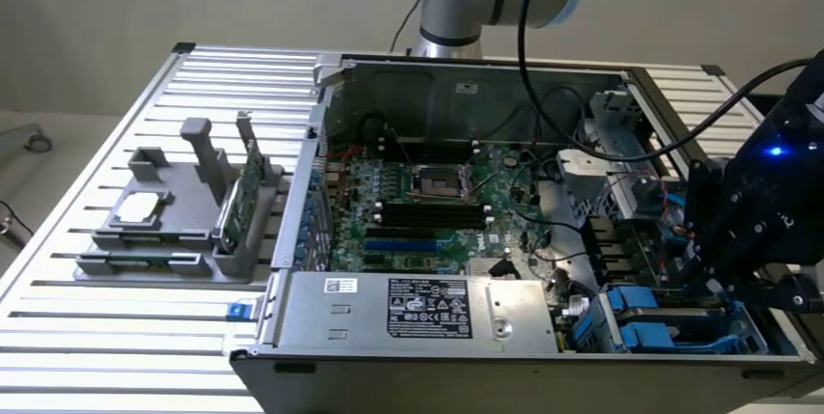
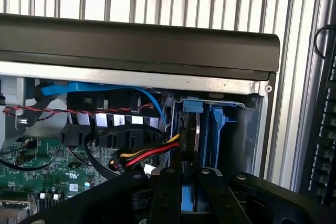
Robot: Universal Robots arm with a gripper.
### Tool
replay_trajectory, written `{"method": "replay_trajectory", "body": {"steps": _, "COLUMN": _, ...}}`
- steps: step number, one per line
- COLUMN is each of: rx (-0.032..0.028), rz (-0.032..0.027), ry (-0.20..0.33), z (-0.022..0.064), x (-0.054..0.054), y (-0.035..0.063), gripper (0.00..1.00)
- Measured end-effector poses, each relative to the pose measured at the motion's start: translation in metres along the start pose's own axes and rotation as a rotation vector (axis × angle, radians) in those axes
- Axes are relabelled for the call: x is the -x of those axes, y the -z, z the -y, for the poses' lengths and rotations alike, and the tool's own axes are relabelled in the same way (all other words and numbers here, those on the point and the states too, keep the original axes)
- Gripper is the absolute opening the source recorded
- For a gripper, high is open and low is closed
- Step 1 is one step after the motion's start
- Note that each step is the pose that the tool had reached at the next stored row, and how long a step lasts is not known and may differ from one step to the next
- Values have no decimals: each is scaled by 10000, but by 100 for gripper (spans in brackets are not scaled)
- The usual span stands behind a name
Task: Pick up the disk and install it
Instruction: 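Insert the first disk wire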
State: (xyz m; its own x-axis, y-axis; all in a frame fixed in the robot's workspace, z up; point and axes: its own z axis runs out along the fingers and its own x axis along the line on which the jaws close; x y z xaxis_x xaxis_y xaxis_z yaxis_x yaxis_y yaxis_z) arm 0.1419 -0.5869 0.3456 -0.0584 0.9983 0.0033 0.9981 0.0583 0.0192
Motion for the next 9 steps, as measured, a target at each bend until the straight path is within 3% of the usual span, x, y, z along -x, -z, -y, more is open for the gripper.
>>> {"method": "replay_trajectory", "body": {"steps": 9, "rx": 2, "rz": 18, "ry": -779, "z": 1, "x": -11, "y": -3, "gripper": 17}}
